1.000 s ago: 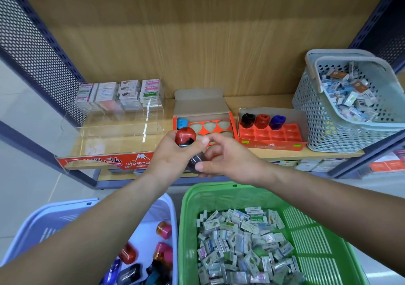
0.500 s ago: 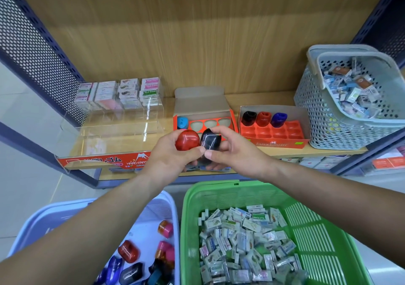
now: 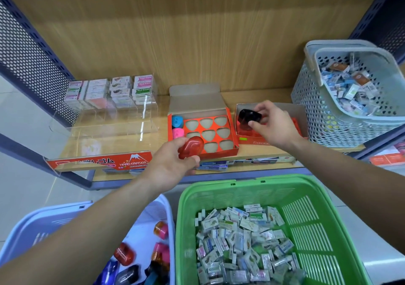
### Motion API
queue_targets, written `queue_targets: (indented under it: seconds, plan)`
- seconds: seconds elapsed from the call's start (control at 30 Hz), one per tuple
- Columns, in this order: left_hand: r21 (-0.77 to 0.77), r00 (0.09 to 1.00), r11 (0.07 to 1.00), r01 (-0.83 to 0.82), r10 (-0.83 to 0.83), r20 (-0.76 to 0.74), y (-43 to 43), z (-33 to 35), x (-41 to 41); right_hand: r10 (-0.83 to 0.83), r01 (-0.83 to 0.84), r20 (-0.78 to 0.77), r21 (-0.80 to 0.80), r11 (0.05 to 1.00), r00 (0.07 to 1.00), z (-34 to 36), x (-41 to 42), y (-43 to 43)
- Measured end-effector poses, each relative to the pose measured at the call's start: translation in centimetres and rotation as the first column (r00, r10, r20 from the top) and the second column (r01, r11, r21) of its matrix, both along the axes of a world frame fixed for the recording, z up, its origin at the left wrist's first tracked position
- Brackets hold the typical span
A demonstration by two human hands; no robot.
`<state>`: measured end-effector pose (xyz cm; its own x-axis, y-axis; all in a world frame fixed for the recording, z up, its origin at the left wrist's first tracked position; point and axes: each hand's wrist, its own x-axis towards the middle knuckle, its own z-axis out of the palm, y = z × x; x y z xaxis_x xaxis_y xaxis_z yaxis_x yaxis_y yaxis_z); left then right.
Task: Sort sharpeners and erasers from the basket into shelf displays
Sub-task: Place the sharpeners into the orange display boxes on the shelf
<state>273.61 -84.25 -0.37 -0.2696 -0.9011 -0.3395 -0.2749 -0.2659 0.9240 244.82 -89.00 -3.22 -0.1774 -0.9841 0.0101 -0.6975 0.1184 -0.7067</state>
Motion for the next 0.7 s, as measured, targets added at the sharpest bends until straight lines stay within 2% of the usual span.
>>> queue_targets:
  seconds: [0.13,0.27,0.4,0.47,0.53,0.6,0.7]
  plan:
    - [0.004,0.999,0.999,-0.048,0.048,-0.014,-0.2,0.1,-0.2,0.018,-0.016,-0.095,0.020,1.000,0.995,-1.6,-0.5,-1.7]
    - [-0.011,0.998,0.998,-0.063,0.063,-0.007,-0.3,0.1,-0.3,0.090,-0.076,-0.269,0.062,0.995,0.959,-3.0,-0.3,-2.4]
    - [-0.045,0.997,0.996,-0.082,0.081,-0.009,-0.5,0.4,-0.1,0.056,-0.045,-0.332,0.040,0.998,0.941,-2.8,-0.3,-2.2]
    - [-0.079,0.995,0.992,-0.096,0.096,0.000,-0.6,0.7,0.0,0.015,-0.030,-0.400,-0.032,0.999,0.916,-1.6,-0.1,-1.5]
    - [-0.108,0.994,0.989,-0.106,0.107,0.008,-0.6,1.0,0.1,0.038,-0.077,-0.317,-0.111,0.991,0.948,0.1,1.0,-0.6]
    - [-0.120,0.994,0.987,-0.110,0.112,0.005,-0.6,1.3,0.0,0.192,-0.204,-0.113,-0.101,0.974,0.975,2.0,3.2,0.7]
    - [-0.120,0.990,0.983,-0.138,0.135,-0.039,-0.5,1.7,-0.4,0.387,-0.382,0.182,-0.062,0.922,0.904,4.0,7.2,2.8]
